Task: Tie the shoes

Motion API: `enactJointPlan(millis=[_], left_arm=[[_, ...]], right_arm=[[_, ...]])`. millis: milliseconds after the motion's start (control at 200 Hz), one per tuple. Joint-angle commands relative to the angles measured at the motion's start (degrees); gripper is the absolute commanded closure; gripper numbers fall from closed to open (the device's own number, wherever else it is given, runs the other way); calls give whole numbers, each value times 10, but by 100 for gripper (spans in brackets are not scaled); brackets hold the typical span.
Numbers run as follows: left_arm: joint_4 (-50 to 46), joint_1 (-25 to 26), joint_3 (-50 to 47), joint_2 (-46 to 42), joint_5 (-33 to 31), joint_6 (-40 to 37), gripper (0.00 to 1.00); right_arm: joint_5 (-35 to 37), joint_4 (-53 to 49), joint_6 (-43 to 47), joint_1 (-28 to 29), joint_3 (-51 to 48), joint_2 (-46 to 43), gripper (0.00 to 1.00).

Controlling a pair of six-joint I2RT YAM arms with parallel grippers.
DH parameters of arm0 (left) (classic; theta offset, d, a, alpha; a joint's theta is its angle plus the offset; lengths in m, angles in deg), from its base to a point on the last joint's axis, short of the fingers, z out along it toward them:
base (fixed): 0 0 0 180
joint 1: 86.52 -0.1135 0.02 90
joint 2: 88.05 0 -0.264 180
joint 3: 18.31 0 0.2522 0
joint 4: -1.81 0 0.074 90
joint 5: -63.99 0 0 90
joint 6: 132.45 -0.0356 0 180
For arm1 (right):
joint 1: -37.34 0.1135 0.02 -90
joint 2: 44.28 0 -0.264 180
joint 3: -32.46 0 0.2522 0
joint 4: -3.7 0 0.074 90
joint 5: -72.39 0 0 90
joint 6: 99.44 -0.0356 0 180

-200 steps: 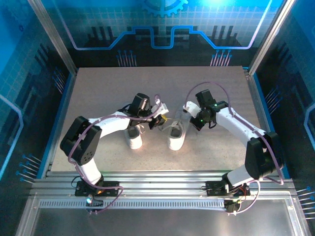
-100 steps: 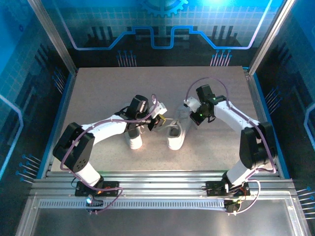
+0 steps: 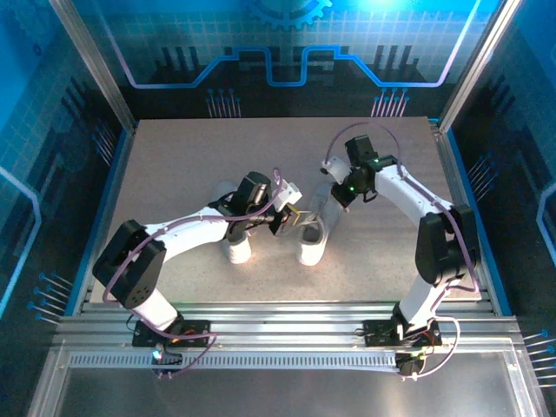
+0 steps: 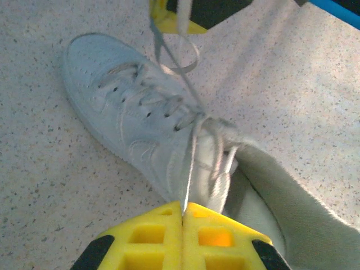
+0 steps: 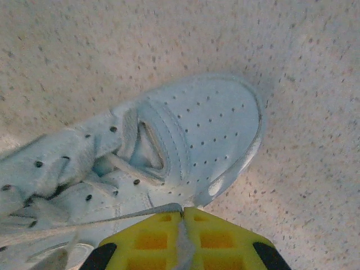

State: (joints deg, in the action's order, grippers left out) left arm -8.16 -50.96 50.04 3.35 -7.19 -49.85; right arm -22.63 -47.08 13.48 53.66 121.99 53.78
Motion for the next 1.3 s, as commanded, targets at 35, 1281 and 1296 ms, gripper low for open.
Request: enactJointPlan(millis=[35, 1281, 1296], left_arm=[[8, 5, 24, -45, -10, 16, 100], [-71, -99, 39, -31, 66, -17, 57], [-76, -99, 37, -35, 73, -29, 57]], right_arm=[[-12, -10, 2, -12, 54, 11, 100], [53, -243, -244, -76, -73, -158, 48], [54, -245, -245, -76, -73, -163, 48]])
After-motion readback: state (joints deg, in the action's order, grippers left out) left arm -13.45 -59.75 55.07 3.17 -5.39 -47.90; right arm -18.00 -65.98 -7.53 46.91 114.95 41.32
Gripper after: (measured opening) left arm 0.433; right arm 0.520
